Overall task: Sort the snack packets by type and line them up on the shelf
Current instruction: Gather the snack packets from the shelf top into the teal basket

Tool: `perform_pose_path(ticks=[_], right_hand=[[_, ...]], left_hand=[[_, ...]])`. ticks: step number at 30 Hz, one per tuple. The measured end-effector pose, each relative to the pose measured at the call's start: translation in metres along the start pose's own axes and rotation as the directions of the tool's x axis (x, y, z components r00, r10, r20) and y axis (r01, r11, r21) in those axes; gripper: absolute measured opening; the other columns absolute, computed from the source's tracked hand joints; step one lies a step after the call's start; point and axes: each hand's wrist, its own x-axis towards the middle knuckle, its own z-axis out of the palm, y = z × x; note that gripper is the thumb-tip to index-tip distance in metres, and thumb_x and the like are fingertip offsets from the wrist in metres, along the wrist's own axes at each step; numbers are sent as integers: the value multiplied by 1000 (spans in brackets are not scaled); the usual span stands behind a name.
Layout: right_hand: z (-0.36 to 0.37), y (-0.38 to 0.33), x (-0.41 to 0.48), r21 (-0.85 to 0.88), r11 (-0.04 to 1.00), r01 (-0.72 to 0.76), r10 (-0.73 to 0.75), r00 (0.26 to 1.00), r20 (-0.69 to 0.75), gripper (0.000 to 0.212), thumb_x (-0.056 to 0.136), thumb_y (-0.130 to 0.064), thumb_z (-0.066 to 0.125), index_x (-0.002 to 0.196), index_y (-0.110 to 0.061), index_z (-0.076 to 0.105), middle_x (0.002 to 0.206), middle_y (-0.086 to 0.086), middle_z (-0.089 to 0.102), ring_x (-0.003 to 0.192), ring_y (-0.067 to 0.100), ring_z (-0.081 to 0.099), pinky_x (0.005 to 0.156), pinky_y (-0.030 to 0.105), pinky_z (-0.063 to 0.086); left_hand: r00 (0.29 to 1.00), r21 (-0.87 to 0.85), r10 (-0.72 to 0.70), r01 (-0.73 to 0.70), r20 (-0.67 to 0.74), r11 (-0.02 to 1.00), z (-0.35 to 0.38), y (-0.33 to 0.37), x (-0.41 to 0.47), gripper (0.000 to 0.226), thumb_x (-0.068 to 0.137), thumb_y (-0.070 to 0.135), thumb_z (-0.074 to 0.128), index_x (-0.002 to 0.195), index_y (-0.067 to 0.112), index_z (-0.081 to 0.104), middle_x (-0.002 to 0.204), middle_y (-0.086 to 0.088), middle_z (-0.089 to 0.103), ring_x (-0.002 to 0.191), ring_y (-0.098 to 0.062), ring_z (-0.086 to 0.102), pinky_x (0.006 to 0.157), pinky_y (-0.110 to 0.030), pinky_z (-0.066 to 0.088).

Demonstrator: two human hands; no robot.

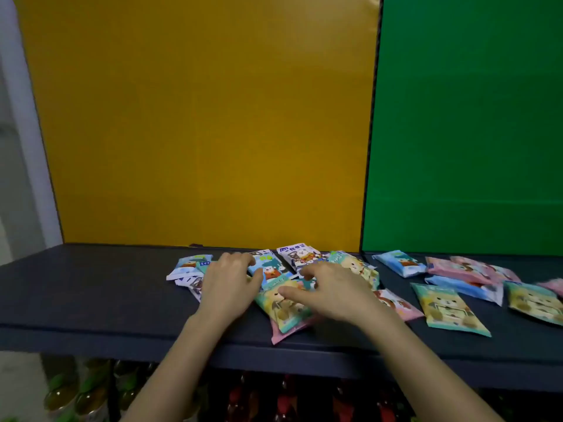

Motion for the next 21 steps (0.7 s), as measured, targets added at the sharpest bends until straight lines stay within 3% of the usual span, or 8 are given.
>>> perform_pose_path(ticks=[4, 6, 9, 11, 15, 18, 21], right_hand=[[9, -9, 27, -140, 990, -27, 43, 992, 116, 74, 67, -84, 42, 96, -17, 53, 117, 4, 60, 106, 23, 55, 71, 31, 37], [13, -12, 38, -172, 985, -31, 67, 975, 212, 84, 65, -84, 46, 111, -15, 53, 127, 7, 53, 114, 25, 52, 76, 32, 36], [17, -11, 50, -204, 978, -42, 103, 950, 295, 101, 65, -80, 54, 137, -11, 37, 144, 10, 37, 129, 29, 41, 91, 36, 40], [19, -10, 55, -175, 983, -49, 102, 944, 312, 94, 68, -72, 58, 137, -11, 37, 143, 10, 36, 129, 28, 40, 94, 36, 40], [21, -3, 66, -44, 995, -92, 101, 947, 304, 61, 73, -59, 63, 109, -11, 51, 117, 8, 49, 104, 23, 49, 67, 28, 37], [24, 4, 71, 30, 987, -155, 142, 954, 265, 61, 70, -59, 66, 102, -11, 47, 100, 4, 45, 88, 20, 44, 52, 25, 29], [27, 14, 75, 75, 976, -207, 186, 957, 222, 73, 68, -59, 67, 116, -10, 44, 98, 0, 48, 89, 19, 48, 57, 27, 37]], left_hand=[[988, 43, -153, 153, -6, 987, 10, -15, 19, 33, 93, 34, 46, 111, 11, 62, 114, -8, 64, 111, -26, 50, 85, -36, 39], [976, 86, -217, 216, 5, 973, 13, -25, 26, 37, 93, 36, 46, 112, 8, 60, 116, -11, 62, 114, -28, 48, 86, -38, 41], [934, 193, -353, 336, 58, 922, 17, -43, 35, 54, 90, 49, 49, 122, 6, 52, 127, -13, 54, 123, -29, 41, 91, -38, 42], [888, 226, -443, 409, 123, 884, 21, -50, 39, 71, 85, 63, 47, 129, 7, 47, 134, -14, 47, 128, -28, 37, 94, -37, 42], [850, 206, -494, 459, 182, 864, 30, -51, 46, 92, 72, 77, 50, 128, 5, 49, 133, -17, 45, 126, -29, 40, 94, -37, 43], [836, 87, -482, 477, 260, 875, 29, -53, 56, 97, 63, 69, 67, 131, 4, 43, 133, -20, 44, 126, -30, 42, 94, -38, 42], [815, -66, -449, 504, 367, 861, 26, -48, 66, 112, 65, 47, 80, 145, 3, 15, 146, -23, 31, 135, -34, 33, 102, -40, 37]])
